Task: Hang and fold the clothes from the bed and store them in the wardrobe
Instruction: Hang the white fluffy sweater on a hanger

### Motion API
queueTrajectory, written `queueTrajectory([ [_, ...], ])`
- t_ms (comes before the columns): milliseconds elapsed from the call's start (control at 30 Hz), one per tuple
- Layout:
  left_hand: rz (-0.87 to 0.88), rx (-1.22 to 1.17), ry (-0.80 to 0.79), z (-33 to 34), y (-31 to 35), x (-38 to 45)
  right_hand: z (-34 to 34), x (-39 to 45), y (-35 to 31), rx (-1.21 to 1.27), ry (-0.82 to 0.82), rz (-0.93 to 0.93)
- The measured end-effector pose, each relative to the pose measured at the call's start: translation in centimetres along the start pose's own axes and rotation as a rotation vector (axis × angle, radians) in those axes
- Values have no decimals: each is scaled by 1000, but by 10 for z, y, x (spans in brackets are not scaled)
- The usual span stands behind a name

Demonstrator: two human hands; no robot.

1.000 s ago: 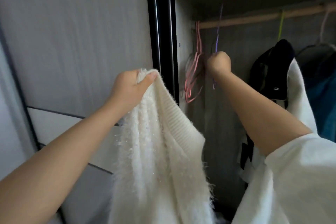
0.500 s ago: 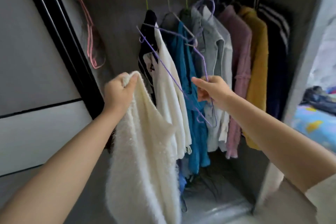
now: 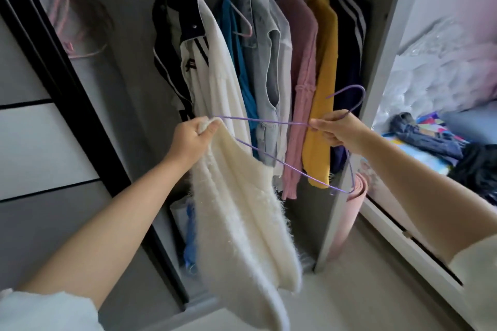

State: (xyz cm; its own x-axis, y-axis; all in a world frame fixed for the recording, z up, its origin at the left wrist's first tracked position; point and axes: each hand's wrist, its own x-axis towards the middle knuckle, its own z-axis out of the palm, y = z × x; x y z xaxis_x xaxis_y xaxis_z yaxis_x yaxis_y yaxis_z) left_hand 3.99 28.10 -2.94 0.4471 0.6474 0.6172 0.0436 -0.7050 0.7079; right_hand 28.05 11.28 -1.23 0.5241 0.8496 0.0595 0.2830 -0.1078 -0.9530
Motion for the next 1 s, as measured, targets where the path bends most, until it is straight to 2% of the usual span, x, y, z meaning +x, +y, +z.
queueTrajectory([
  [133, -22, 53, -139, 7, 1, -12, -22, -5, 13, -142, -94, 65],
  [333, -9, 135, -588, 10, 15, -21, -37, -18, 18, -168, -202, 108],
  [500, 173, 198, -798, 10, 21, -41, -52, -27, 18, -253, -295, 129],
  [600, 279, 229, -852, 10, 19, -48, -41, -28, 27, -226, -298, 109],
  [700, 305, 308, -875, 5, 19, -50, -23, -26, 36, -209, -317, 71],
  [867, 372, 315, -808, -9, 12, -63, -16, -26, 39, -276, -172, -23],
  [1000, 404, 318, -750, -18, 15, -67, -25, -30, 38, -197, -145, -19],
])
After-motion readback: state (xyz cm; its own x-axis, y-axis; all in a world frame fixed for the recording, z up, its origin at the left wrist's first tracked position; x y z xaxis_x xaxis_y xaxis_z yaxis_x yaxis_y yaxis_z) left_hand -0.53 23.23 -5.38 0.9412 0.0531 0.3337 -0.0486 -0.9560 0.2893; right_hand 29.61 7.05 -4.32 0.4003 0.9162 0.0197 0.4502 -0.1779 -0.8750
